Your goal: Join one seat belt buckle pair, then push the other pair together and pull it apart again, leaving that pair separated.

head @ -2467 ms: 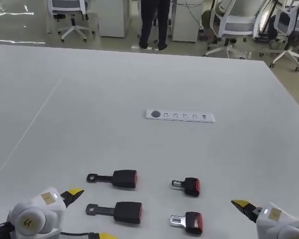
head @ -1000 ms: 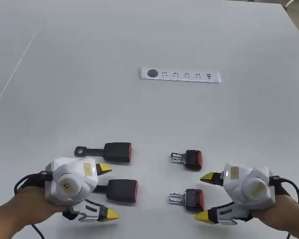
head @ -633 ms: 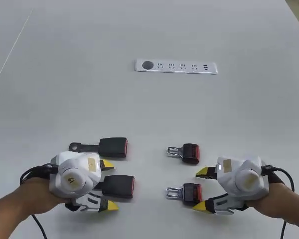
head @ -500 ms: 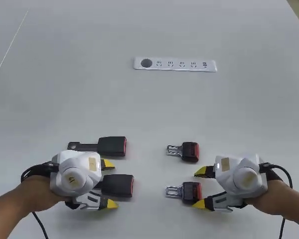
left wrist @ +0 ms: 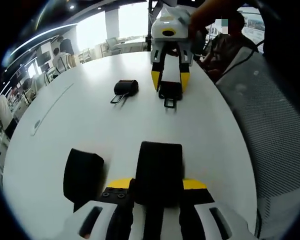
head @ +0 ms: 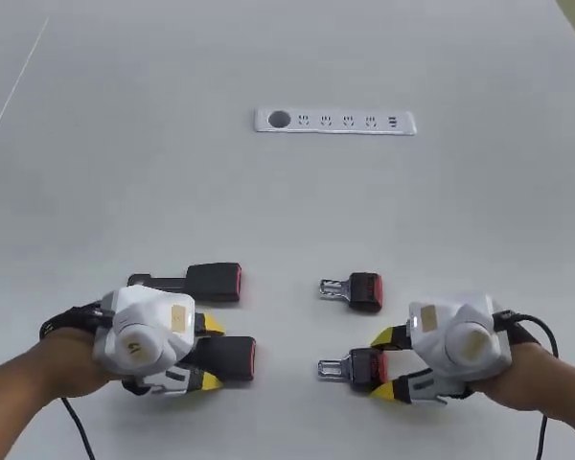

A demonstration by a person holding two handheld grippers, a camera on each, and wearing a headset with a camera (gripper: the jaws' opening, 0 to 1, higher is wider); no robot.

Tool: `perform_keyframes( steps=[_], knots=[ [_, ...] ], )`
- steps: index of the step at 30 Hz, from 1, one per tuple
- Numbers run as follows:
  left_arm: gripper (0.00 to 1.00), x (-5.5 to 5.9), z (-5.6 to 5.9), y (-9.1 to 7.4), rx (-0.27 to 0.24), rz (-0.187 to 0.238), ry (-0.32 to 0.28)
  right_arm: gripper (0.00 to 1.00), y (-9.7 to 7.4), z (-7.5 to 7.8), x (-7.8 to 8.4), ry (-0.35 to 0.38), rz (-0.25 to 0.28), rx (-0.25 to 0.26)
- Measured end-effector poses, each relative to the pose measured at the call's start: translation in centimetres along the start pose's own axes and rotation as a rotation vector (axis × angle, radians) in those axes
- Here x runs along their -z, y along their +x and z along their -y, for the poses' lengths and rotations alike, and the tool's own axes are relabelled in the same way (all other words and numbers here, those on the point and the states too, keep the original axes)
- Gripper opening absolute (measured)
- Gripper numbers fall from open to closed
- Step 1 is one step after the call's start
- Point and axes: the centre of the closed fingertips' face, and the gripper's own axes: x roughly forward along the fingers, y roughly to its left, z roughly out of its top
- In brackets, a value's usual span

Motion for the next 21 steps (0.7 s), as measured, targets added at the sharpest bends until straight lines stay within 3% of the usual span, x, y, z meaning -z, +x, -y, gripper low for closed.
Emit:
perform_keyframes(
  steps=[7,9,21],
  knots=[
    [0.35,-0.02,0.01,0.04,0.003,0.002,0.018,0.35,-0.05,0.07,-0.04,0.037,0.007,0.008],
    [0.35,-0.02,0.02,0.04,0.003,0.001,0.021,0.35,-0.12,0.44,0.01,0.018,0.004,0.031],
    [0.34,0.05,-0.11,0.05,0.012,-0.005,0.035,0.34,0.16,0.34,-0.35,0.026,0.023,0.018]
  ],
)
